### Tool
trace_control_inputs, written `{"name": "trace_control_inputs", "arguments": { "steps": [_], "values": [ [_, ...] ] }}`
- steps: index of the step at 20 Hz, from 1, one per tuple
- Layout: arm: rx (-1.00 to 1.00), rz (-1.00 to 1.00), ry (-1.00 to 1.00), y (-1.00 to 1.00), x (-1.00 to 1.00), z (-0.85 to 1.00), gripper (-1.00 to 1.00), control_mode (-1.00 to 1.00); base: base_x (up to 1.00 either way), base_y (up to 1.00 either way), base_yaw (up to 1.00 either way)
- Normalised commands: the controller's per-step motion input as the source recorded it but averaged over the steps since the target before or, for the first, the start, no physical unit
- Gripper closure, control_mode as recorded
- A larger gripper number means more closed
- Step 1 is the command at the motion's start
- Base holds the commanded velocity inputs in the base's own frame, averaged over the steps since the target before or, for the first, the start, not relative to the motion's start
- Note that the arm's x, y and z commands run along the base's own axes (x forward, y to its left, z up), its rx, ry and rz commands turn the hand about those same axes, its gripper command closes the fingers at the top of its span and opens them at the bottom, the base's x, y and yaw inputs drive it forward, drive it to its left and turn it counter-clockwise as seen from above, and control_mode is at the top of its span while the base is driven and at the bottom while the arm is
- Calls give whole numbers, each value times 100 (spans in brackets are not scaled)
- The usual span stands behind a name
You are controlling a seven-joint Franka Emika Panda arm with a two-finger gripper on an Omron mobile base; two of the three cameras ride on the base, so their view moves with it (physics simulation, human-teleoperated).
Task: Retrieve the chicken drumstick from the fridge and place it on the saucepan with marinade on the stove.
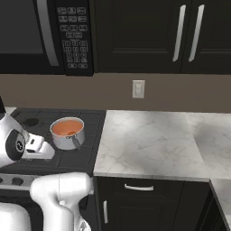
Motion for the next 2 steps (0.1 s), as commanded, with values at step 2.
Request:
{"name": "trace_control_inputs", "arguments": {
  "steps": [2],
  "values": [
    [0,0,0,0,0,0,-100,-100,0,0,0]
  ]
}}
